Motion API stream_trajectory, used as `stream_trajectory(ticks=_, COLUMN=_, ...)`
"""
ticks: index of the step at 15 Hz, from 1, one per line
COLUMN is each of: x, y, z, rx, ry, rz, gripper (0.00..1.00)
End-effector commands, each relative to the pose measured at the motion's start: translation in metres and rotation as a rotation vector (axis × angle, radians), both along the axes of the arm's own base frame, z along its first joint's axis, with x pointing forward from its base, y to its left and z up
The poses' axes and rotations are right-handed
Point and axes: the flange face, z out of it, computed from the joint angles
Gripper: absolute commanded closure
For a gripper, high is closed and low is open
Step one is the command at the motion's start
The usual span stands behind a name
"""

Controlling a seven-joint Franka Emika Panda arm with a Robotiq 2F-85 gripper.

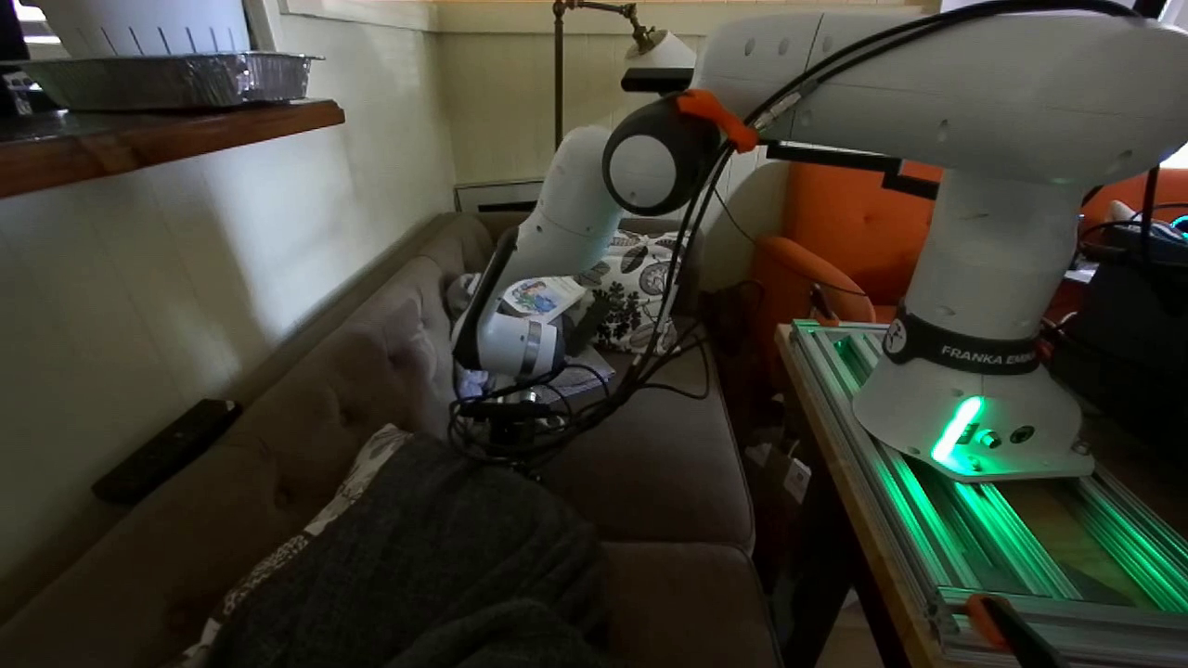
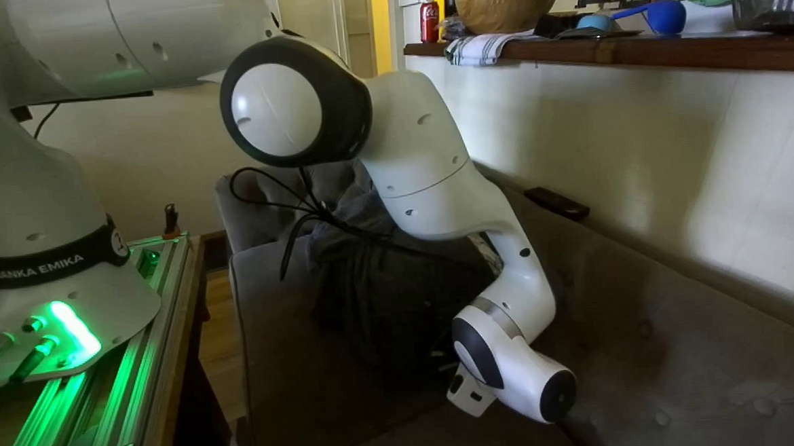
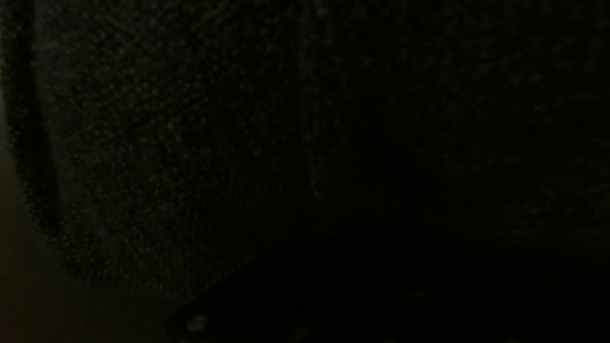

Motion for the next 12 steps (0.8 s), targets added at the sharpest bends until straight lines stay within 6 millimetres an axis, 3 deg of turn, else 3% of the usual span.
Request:
stream_trajectory(ticks=1, x=0.003, y=-0.002, z=0.008, rx=0.102, ry=-0.042, rz=-0.039, gripper=1.00)
stream_trajectory(ticks=4, x=-0.004, y=-0.026, z=0.011, rx=0.138, ry=-0.083, rz=-0.091, gripper=0.99)
stream_trajectory(ticks=5, x=-0.009, y=-0.044, z=0.008, rx=0.109, ry=-0.099, rz=-0.123, gripper=0.99)
stream_trajectory(ticks=8, x=-0.037, y=-0.085, z=0.032, rx=0.021, ry=-0.163, rz=-0.200, gripper=0.99)
stream_trajectory(ticks=12, x=-0.065, y=-0.121, z=0.060, rx=-0.171, ry=-0.226, rz=-0.248, gripper=0.99)
